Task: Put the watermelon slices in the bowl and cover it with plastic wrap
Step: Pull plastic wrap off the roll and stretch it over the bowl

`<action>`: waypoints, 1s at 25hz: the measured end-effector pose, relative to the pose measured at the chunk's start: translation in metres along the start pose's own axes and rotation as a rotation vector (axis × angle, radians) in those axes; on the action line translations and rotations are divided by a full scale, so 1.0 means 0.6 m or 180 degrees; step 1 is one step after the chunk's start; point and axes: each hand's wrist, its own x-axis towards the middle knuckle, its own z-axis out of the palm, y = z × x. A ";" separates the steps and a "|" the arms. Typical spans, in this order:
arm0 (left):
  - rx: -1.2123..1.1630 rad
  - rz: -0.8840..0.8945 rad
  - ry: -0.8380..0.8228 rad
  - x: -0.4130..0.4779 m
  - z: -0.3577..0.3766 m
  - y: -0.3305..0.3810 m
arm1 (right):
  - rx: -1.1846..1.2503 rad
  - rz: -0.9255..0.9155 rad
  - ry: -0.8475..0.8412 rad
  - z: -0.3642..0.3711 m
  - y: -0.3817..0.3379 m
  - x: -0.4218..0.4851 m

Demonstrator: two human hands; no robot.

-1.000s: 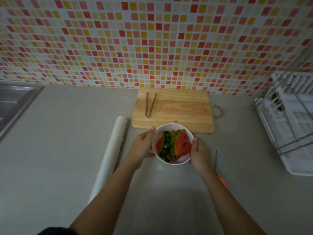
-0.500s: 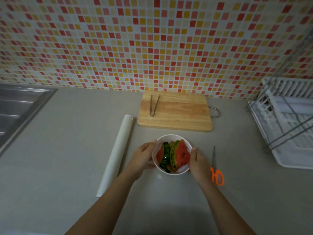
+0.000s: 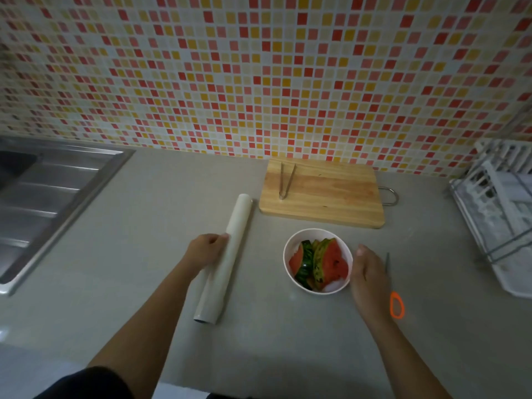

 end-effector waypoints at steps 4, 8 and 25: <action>0.0397 0.0116 -0.0123 0.007 0.015 0.018 | 0.0115 -0.0264 -0.0005 -0.011 -0.016 0.000; 0.0117 -0.0018 -0.0187 0.006 0.019 0.026 | 0.0273 -0.0238 -0.0085 -0.017 -0.030 -0.002; -0.2540 0.2151 -0.0277 -0.179 0.015 0.349 | 0.2080 -0.0785 -0.0321 -0.163 -0.376 0.140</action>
